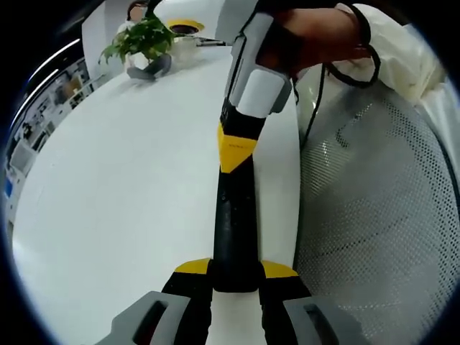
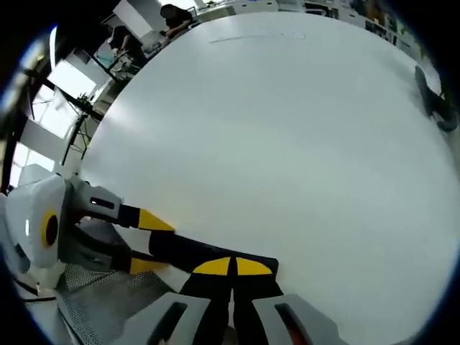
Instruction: Press the specified remote control buttons in sequence, fully releasing each button before pressing the next.
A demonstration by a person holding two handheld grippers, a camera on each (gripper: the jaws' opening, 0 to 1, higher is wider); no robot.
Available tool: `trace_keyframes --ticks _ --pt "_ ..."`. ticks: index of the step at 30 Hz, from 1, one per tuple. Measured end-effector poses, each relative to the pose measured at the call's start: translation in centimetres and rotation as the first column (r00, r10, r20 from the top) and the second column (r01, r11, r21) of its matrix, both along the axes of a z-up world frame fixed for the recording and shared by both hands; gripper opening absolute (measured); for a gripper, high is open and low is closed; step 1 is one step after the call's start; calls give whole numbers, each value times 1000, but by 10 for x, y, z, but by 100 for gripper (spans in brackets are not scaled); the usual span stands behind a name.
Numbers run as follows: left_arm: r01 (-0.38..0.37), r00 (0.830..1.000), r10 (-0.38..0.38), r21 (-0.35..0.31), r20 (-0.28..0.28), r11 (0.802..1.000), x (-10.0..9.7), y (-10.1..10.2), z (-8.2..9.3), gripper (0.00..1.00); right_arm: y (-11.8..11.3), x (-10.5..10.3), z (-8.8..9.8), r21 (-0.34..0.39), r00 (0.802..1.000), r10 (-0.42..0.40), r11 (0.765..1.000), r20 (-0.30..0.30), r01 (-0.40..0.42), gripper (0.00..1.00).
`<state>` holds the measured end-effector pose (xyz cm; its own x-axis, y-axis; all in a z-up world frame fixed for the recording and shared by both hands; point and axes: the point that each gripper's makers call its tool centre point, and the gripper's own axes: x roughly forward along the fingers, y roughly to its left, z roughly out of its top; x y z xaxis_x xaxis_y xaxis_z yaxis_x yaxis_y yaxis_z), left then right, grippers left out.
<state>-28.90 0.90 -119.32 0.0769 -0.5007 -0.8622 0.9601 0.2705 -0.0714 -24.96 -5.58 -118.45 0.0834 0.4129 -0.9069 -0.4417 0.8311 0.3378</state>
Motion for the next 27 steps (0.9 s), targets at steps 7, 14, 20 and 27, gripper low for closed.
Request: trace_keyframes --ticks 7,14,20,27 --pt "-3 1000 3 -6 -4 1000 0 0 0 24 4 0 -2 1 1000 11 1000 -12 -11 0" --pt "-2 1000 2 -5 -4 1000 0 0 0 24 3 -2 -4 -11 1000 14 1000 -21 -14 0" --pt "-3 1000 3 -2 -11 1000 0 0 0 24 3 -2 -5 -2 999 -4 1000 -53 4 0" --pt "-11 1000 11 0 -13 1000 0 0 0 24 6 -2 -6 -41 997 34 998 -68 -37 0"
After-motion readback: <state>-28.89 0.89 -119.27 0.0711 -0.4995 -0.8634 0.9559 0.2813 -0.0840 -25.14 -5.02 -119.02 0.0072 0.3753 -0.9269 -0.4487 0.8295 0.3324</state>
